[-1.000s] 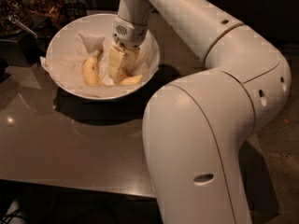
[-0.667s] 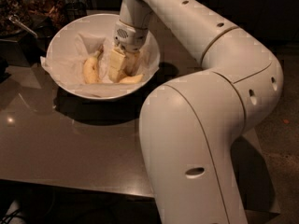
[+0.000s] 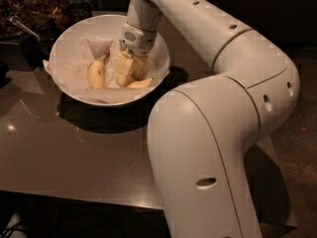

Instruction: Pick banana from white bowl

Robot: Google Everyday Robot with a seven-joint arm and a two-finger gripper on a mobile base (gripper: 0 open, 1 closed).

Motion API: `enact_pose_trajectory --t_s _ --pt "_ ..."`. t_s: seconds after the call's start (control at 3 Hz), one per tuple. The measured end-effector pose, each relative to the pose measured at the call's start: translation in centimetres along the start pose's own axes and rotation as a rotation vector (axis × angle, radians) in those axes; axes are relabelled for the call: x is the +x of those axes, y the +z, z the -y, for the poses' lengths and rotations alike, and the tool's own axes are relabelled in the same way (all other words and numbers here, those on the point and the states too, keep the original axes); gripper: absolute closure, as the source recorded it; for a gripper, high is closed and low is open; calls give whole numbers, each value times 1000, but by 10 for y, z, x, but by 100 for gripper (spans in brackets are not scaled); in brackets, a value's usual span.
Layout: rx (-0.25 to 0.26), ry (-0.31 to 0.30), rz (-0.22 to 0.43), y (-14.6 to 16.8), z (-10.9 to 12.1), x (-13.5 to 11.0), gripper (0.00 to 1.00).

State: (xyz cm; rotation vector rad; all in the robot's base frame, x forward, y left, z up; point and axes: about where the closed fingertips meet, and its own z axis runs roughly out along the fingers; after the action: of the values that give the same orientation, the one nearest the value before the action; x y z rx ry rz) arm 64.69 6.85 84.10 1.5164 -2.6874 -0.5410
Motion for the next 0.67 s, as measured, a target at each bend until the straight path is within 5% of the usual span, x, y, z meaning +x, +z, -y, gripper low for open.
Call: enact_pose_trajectory --t_s 0.33,0.67 --pt "0 0 0 0 0 0 100" --pt "41 -17 60 -14 2 -2 100"
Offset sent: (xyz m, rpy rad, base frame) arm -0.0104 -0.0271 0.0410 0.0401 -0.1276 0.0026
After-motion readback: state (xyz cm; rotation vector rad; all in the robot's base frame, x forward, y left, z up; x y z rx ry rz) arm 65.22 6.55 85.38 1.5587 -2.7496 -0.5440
